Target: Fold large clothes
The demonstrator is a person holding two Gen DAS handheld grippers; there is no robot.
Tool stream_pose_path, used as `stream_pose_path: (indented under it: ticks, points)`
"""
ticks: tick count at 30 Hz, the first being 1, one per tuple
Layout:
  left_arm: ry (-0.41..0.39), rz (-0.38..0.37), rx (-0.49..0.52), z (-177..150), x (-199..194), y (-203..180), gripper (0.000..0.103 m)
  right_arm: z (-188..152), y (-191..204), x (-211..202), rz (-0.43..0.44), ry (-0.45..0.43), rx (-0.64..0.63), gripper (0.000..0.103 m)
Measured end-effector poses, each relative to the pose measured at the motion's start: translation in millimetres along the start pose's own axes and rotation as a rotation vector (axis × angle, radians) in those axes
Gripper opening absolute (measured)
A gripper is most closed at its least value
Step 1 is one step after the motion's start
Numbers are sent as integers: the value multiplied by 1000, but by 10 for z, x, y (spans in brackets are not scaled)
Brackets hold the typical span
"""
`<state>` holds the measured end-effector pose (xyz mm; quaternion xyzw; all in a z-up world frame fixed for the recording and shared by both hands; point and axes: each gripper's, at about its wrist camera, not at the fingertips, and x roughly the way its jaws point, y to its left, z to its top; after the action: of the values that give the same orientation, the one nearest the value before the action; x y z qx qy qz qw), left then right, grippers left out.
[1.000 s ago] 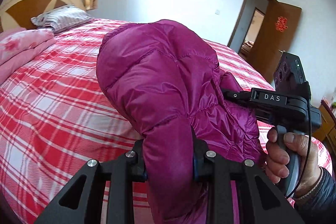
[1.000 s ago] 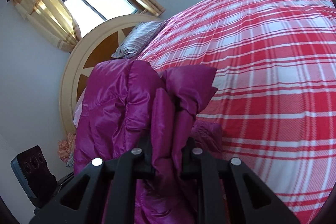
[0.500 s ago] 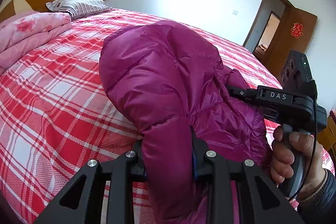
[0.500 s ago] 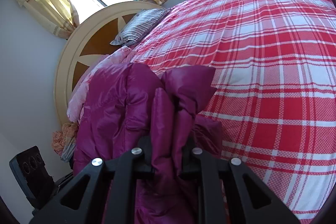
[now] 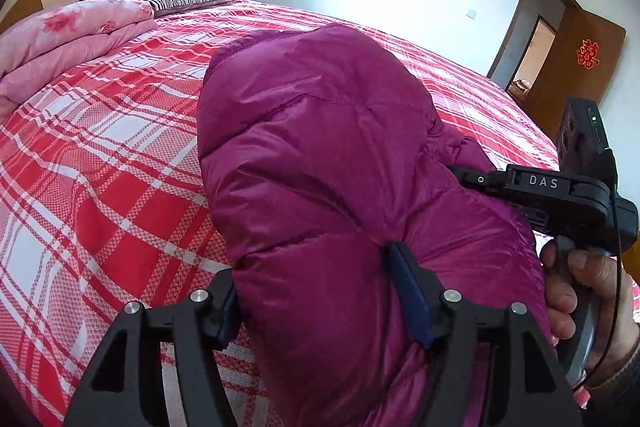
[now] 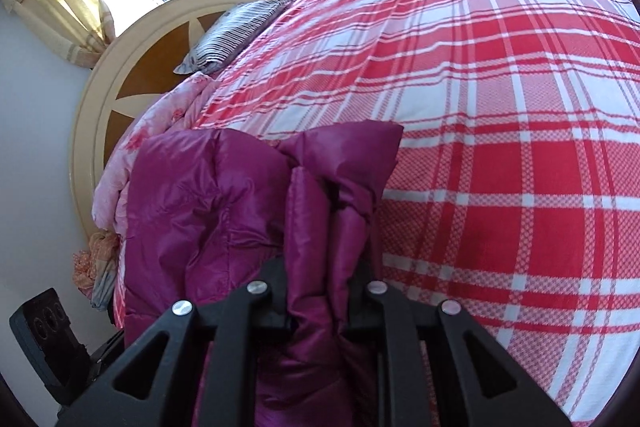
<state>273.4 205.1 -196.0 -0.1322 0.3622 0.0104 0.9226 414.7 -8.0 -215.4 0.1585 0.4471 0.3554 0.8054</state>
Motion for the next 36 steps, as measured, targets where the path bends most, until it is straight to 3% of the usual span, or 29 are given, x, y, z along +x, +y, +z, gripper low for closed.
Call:
stream_pose_path:
  ticks: [11,26,33,36]
  points:
    - [-5,-16,-36,-75,54,66,79,-59,74,49,-63,4,-44,23]
    - [-13,-17,-66,-93,26,71,83,-75,109,85,-108,-1,-66,30]
    - [-18,-11,-72,-89,18,67,86,-83,136,115,-157,9,-87,39]
    - [-7,18,-77,-73,0,63,92,-85,119,107,-175,5,-79,49]
